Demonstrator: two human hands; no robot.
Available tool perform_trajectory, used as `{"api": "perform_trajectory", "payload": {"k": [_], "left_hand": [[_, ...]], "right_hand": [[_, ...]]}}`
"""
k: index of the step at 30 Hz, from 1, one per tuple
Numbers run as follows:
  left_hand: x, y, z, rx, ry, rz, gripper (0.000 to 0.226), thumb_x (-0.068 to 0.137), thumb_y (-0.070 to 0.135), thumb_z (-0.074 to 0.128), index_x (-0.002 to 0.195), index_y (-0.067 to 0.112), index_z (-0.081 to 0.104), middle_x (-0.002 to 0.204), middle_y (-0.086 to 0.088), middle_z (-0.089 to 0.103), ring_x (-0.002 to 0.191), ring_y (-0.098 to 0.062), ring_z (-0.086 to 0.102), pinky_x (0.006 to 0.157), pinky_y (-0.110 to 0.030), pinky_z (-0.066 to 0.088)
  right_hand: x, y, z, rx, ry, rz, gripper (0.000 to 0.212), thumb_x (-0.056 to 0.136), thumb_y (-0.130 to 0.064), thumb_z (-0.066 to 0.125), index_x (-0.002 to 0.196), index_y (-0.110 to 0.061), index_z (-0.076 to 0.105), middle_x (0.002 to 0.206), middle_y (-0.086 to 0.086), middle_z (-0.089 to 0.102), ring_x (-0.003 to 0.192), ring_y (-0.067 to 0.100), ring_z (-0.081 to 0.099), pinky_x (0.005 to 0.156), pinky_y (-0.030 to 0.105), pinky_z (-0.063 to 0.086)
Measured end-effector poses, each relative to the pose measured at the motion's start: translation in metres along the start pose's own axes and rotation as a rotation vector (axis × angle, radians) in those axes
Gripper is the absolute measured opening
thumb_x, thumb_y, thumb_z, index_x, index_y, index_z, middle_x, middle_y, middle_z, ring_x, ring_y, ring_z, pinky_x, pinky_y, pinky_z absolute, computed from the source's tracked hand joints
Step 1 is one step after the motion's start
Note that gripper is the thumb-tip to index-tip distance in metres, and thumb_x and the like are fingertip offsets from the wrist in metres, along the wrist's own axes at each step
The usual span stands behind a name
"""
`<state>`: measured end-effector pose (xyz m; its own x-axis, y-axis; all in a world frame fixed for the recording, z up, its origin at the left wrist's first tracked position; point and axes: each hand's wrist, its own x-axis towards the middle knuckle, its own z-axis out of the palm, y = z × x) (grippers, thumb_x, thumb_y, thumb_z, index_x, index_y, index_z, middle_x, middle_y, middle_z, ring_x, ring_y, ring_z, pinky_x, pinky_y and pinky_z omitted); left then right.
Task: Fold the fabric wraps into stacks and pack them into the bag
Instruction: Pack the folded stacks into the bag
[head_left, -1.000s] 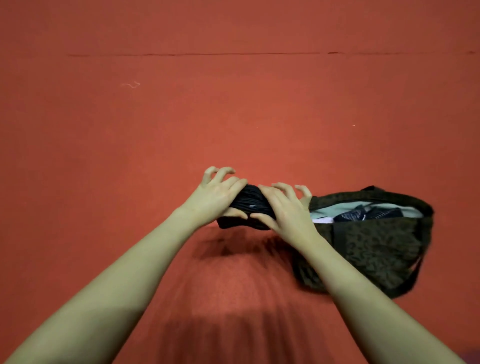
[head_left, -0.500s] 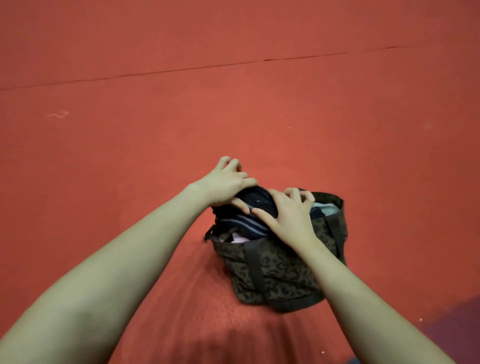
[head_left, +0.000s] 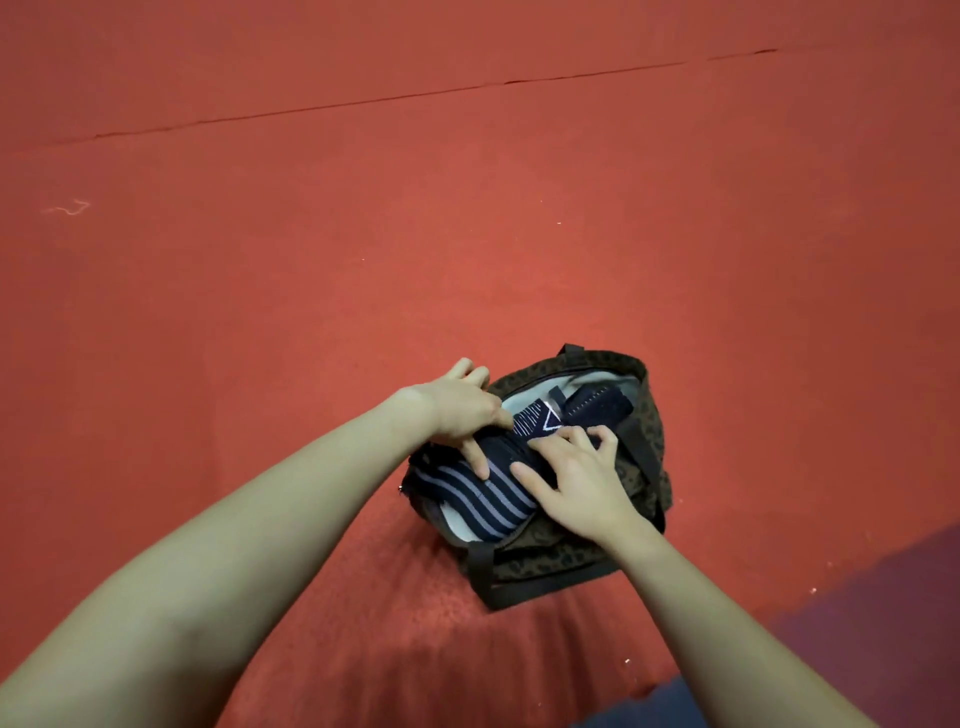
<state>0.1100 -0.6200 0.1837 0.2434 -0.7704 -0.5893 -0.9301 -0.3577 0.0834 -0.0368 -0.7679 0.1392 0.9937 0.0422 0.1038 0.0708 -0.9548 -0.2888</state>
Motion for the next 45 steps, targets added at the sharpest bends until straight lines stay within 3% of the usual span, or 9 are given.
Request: {"api": "perform_trajectory", "payload": {"k": [5,9,12,16,20,25,36,42,45], "left_hand": [[-0.003,0.012,0.012,-0.211,0.257,-0.184,0.090,0.063,0.067,0.072,0.132,0.018,0.038,0.125,0.000,0.052,0.112,-0.021,0.044,0.096,-0.037,0.019],[-0.011,0.013,0.031,-0.507,0.452,-0.322,0.097,0.055,0.062,0.080,0.128,0.016,0.036,0.113,0.002,0.060,0.112,-0.019,0.052,0.104,-0.039,0.013],[-0.015,0.020,0.043,-0.661,0.530,-0.401,0.094,0.057,0.060,0.080,0.129,0.021,0.034,0.101,0.005,0.060,0.111,-0.017,0.052,0.109,-0.038,0.008],[-0.016,0.027,0.050,-0.737,0.582,-0.407,0.087,0.060,0.057,0.080,0.128,0.026,0.036,0.115,0.005,0.061,0.118,-0.015,0.047,0.110,-0.038,0.006],[-0.018,0.023,0.043,-0.594,0.535,-0.373,0.081,0.065,0.061,0.075,0.130,0.027,0.041,0.121,0.004,0.056,0.120,-0.019,0.047,0.108,-0.044,0.007],[-0.020,0.024,0.037,-0.175,0.490,-0.324,0.089,0.073,0.075,0.053,0.145,0.026,0.032,0.123,-0.003,0.055,0.124,-0.026,0.040,0.107,-0.045,0.004],[-0.007,0.021,0.033,-0.024,0.443,-0.345,0.085,0.077,0.076,0.043,0.143,0.025,0.035,0.123,-0.007,0.057,0.126,-0.029,0.037,0.106,-0.045,0.012],[0.000,0.013,0.031,-0.038,0.402,-0.317,0.086,0.072,0.079,0.045,0.141,0.029,0.037,0.121,-0.003,0.059,0.124,-0.028,0.037,0.104,-0.045,0.013],[-0.004,0.013,0.032,0.004,0.422,-0.359,0.085,0.074,0.079,0.043,0.144,0.032,0.034,0.132,-0.003,0.050,0.127,-0.030,0.034,0.104,-0.045,0.016]], "right_hand": [[-0.016,0.019,-0.006,-0.018,-0.024,-0.028,0.055,0.090,-0.054,0.026,0.107,-0.019,0.064,0.090,-0.009,0.066,0.098,0.017,0.056,0.100,0.038,0.011],[-0.023,0.022,-0.008,-0.019,0.016,-0.061,0.045,0.087,-0.051,0.038,0.104,-0.019,0.065,0.089,-0.010,0.066,0.095,0.018,0.058,0.099,0.039,0.013],[-0.030,0.022,-0.010,-0.008,0.020,-0.081,0.045,0.080,-0.055,0.048,0.104,-0.019,0.059,0.091,-0.014,0.058,0.094,0.014,0.056,0.099,0.039,0.014],[-0.034,0.021,-0.007,-0.043,0.029,-0.115,0.033,0.078,-0.048,0.054,0.095,-0.020,0.053,0.082,-0.014,0.054,0.087,0.015,0.056,0.095,0.036,0.016],[-0.034,0.018,-0.005,-0.170,0.176,-0.189,0.019,0.084,-0.036,0.055,0.089,-0.019,0.060,0.078,-0.013,0.059,0.080,0.015,0.056,0.089,0.037,0.023],[-0.033,0.016,-0.007,-0.339,0.301,-0.192,0.030,0.091,-0.036,0.043,0.083,-0.017,0.065,0.077,-0.008,0.060,0.078,0.019,0.058,0.084,0.037,0.027],[-0.026,0.013,-0.022,-0.336,0.458,-0.137,0.042,0.103,-0.032,0.028,0.078,-0.015,0.056,0.077,-0.003,0.053,0.079,0.017,0.047,0.081,0.036,0.025],[-0.020,0.010,-0.025,-0.211,0.300,-0.220,0.023,0.094,-0.032,0.039,0.083,-0.017,0.053,0.079,-0.006,0.052,0.078,0.017,0.050,0.082,0.036,0.024],[-0.019,0.010,-0.022,-0.158,0.143,-0.299,0.030,0.091,-0.045,0.042,0.087,-0.020,0.056,0.080,-0.009,0.051,0.082,0.015,0.045,0.084,0.037,0.022]]}}
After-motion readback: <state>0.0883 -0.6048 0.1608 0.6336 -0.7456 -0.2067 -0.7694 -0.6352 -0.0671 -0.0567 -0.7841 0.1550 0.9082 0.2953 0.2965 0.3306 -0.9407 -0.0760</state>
